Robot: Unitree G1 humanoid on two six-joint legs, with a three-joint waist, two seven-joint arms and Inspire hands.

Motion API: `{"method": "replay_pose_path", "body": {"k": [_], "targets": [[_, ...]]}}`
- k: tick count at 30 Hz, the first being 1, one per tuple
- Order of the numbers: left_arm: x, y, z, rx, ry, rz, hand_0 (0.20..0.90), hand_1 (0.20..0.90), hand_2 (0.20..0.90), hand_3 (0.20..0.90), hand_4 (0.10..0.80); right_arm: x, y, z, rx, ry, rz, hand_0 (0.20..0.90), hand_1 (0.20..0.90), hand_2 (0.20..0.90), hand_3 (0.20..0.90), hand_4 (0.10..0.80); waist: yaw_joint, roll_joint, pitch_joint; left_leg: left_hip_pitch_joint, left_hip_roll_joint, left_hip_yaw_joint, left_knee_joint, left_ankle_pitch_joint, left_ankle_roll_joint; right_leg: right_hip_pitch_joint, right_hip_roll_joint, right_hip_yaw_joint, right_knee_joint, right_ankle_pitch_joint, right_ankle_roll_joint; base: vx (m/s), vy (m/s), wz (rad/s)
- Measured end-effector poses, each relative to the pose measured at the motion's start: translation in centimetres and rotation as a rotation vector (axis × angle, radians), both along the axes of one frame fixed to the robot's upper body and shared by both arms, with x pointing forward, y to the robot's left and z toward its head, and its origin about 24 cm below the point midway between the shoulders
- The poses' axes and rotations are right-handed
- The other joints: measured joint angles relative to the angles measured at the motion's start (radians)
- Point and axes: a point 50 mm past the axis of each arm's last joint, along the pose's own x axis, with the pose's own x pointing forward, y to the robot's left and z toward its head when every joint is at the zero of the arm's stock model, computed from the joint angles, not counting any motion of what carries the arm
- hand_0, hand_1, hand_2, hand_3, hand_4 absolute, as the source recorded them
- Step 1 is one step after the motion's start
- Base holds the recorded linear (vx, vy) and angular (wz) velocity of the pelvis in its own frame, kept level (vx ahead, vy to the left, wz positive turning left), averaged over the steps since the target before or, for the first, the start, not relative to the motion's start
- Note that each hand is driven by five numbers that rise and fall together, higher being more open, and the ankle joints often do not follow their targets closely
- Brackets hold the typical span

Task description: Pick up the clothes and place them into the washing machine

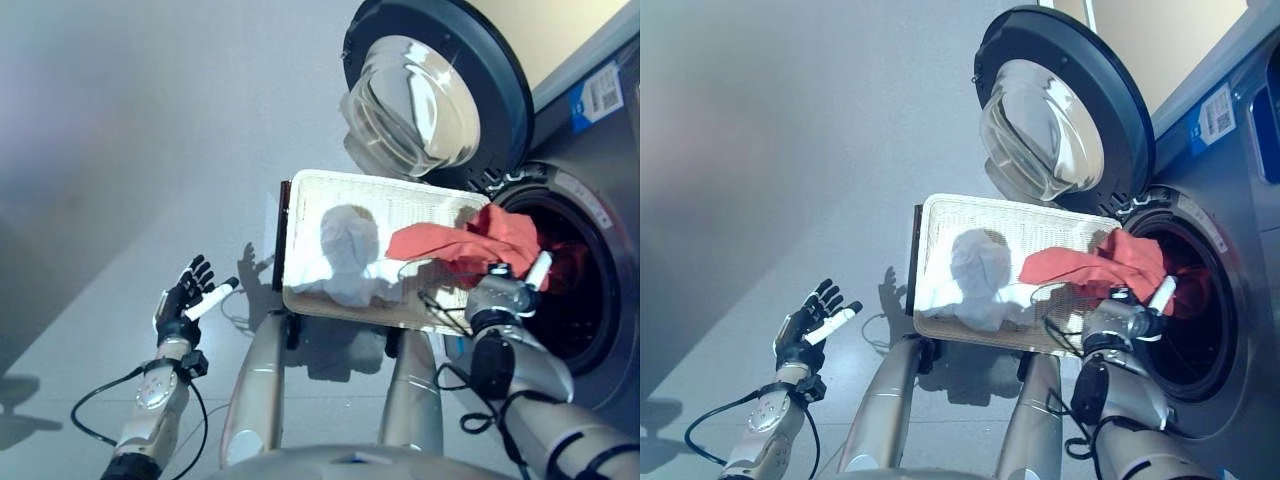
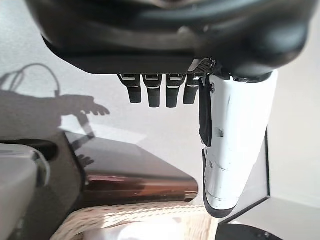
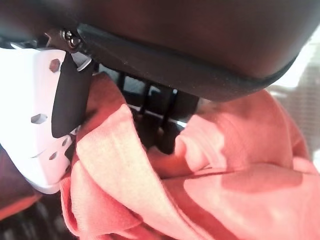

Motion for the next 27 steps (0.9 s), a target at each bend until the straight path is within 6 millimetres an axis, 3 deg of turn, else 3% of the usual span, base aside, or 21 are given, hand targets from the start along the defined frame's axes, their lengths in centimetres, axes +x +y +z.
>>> {"method": "replay_pose_path", "body": {"k": [7,12,23,24,25,27], "targets": [[-0.3,-1.0,-0.7,-0.02,0.052,-0.063,0.9,0.9,0.9,0.9,0.8,-2.3,-3.6,0.9,0.089,-0.033,-0.234,0.2,0.2,0.2,0.2,0.3,-0.003,0.013,0.003,0.0,-0.001,0.004,0.002,-0.004,-0.001,-0.004,-0.001,0.005,0.003,0.0,0.0,0.009,0.003,0.0],[0.0,-1.0,-0.2,-0.028,0.031,-0.071,0.9,0.9,0.9,0.9,0.8,-4.0,-7.9,4.2,0.041,-0.05,-0.34,0.2,0.2,0.2,0.2,0.3,-0.001,0.035,0.003,-0.023,-0.002,0.018,0.033,-0.016,0.007,-0.036,-0.002,0.022,0.037,-0.009,0.013,-0.001,-0.006,-0.03],[0.1,-1.1,0.2,-0.025,0.019,-0.079,0.9,0.9,0.9,0.9,0.8,-4.1,-8.7,5.8,0.017,-0.039,-0.368,0.2,0.2,0.2,0.2,0.3,-0.004,0.051,0.012,-0.072,-0.007,0.019,0.093,-0.038,0.018,-0.076,-0.004,0.038,0.068,-0.015,0.018,-0.003,-0.005,0.0],[0.1,-1.2,0.2,-0.026,0.02,-0.083,0.9,0.9,0.9,0.9,0.8,-3.9,-8.6,5.9,-0.001,-0.03,-0.354,0.524,0.524,0.524,0.524,0.531,-0.005,0.052,0.013,-0.072,-0.004,0.022,0.1,-0.042,0.021,-0.075,-0.003,0.04,0.069,-0.016,0.019,-0.016,-0.009,-0.08],[0.1,-1.2,0.2,-0.026,0.018,-0.083,0.9,0.9,0.9,0.9,0.8,-3.9,-8.6,5.9,-0.012,-0.024,-0.346,0.9,0.9,0.9,0.9,0.8,-0.005,0.052,0.013,-0.072,-0.004,0.024,0.104,-0.045,0.022,-0.075,-0.002,0.042,0.07,-0.016,0.019,-0.016,-0.009,-0.07],[0.2,-1.1,0.2,-0.026,0.014,-0.082,0.9,0.9,0.9,0.9,0.8,-3.9,-8.6,5.9,-0.033,-0.02,-0.335,0.9,0.9,0.9,0.9,0.8,-0.006,0.052,0.013,-0.073,-0.004,0.025,0.106,-0.047,0.024,-0.074,-0.002,0.043,0.071,-0.016,0.019,-0.004,-0.001,-0.02]]}}
